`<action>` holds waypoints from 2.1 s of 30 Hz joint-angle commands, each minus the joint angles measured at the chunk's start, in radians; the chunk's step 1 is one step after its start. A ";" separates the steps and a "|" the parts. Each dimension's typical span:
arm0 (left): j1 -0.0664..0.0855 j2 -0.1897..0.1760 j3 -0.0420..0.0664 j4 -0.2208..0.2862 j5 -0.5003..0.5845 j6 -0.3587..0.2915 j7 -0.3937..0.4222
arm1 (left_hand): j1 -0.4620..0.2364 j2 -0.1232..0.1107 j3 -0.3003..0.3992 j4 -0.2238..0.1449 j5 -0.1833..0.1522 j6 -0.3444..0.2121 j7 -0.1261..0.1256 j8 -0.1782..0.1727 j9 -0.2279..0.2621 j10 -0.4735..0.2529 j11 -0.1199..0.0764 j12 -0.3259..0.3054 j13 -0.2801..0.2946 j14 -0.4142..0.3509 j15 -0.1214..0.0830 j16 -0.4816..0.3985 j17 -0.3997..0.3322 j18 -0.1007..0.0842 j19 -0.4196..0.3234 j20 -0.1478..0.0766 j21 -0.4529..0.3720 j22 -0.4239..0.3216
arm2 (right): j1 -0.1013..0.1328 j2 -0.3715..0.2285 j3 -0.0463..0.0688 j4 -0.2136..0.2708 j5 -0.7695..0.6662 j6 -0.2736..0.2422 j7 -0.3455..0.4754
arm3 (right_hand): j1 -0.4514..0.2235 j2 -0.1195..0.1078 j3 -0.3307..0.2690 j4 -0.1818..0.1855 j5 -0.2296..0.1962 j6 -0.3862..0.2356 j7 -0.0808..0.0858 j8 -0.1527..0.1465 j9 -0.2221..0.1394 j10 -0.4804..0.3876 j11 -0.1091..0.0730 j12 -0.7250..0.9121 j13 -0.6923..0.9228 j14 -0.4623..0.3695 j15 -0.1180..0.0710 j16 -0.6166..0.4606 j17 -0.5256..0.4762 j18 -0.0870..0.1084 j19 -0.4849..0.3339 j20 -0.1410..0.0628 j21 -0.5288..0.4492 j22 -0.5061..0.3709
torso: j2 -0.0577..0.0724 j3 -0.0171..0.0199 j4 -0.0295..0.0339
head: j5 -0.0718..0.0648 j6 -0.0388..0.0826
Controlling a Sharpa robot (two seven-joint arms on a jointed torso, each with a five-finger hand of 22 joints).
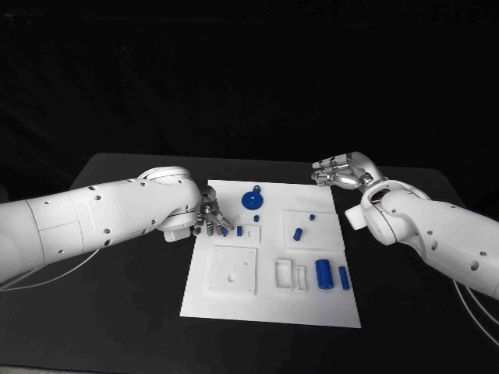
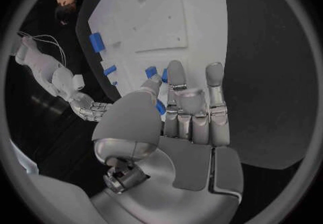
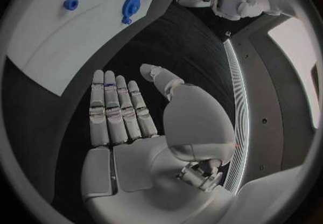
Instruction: Assemble the parts on the task board
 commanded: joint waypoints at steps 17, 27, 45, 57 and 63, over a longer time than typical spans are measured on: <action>-0.003 0.000 -0.002 0.003 -0.010 0.051 -0.007 | 0.029 0.011 0.006 -0.011 0.021 0.001 0.001 -0.009 0.001 0.053 -0.002 -0.007 0.003 0.002 0.000 -0.004 -0.001 -0.013 0.002 -0.004 -0.006 0.020 | -0.001 0.000 0.000 0.002 -0.001 0.012 0.008 | -0.009 0.004 -0.003 0.000 0.003 -0.007 0.002 -0.002 -0.001 -0.008 -0.002 -0.002 -0.001 -0.009 -0.001 -0.003 -0.001 0.005 -0.009 0.001 0.001 -0.001 | 0.000 -0.0001 -0.0003 | 0.003 0.000; -0.003 0.001 -0.002 0.001 -0.011 0.076 -0.018 | 0.027 0.016 0.008 -0.024 0.043 -0.004 0.002 -0.012 0.000 0.053 -0.001 -0.014 0.002 0.000 0.000 -0.009 -0.007 -0.014 0.000 -0.004 -0.008 0.020 | -0.001 0.000 0.000 0.002 -0.001 0.011 0.007 | -0.009 0.004 -0.003 0.000 0.003 -0.007 0.002 -0.002 -0.001 -0.008 -0.002 -0.002 -0.001 -0.009 -0.001 -0.003 -0.001 0.005 -0.009 0.001 0.001 -0.001 | 0.000 0.0002 -0.0004 | 0.003 0.001; -0.003 0.005 -0.002 -0.004 0.002 0.099 -0.008 | 0.024 0.041 0.063 -0.066 0.117 -0.012 0.007 -0.018 -0.002 0.053 0.002 -0.023 0.010 -0.001 0.002 -0.015 -0.014 -0.013 -0.003 -0.002 -0.010 0.020 | -0.001 0.000 0.000 0.002 -0.001 0.011 0.008 | -0.009 0.005 -0.004 0.001 0.002 -0.008 0.002 -0.002 -0.001 -0.009 -0.002 -0.002 -0.001 -0.010 -0.001 -0.003 -0.001 0.005 -0.009 0.001 0.001 -0.001 | 0.000 0.0001 -0.0006 | 0.001 -0.001; -0.003 0.009 -0.002 -0.004 0.014 0.059 0.019 | 0.000 0.084 0.157 -0.153 0.205 -0.007 0.014 -0.018 -0.002 0.052 0.006 -0.018 0.014 0.002 0.008 -0.009 -0.005 0.005 -0.007 0.011 0.001 0.021 | -0.001 0.001 0.000 0.001 -0.001 0.011 0.008 | -0.009 0.005 -0.004 0.001 0.002 -0.008 0.002 -0.002 -0.001 -0.009 -0.002 -0.002 -0.001 -0.010 -0.001 -0.003 -0.001 0.005 -0.009 0.001 0.001 -0.001 | 0.000 -0.0001 -0.0001 | 0.000 -0.001; -0.003 0.007 -0.002 0.000 0.015 0.036 0.029 | -0.012 0.101 0.177 -0.182 0.213 0.000 0.014 -0.020 -0.002 0.053 0.005 -0.013 0.011 0.003 0.009 -0.003 0.004 0.011 -0.008 0.016 0.008 0.021 | -0.001 0.001 0.000 0.001 -0.001 0.011 0.008 | -0.009 0.005 -0.004 0.001 0.002 -0.008 0.002 -0.002 -0.001 -0.009 -0.002 -0.002 -0.001 -0.010 -0.001 -0.003 -0.001 0.005 -0.009 0.001 0.001 -0.001 | 0.000 0.0000 -0.0004 | 0.000 -0.002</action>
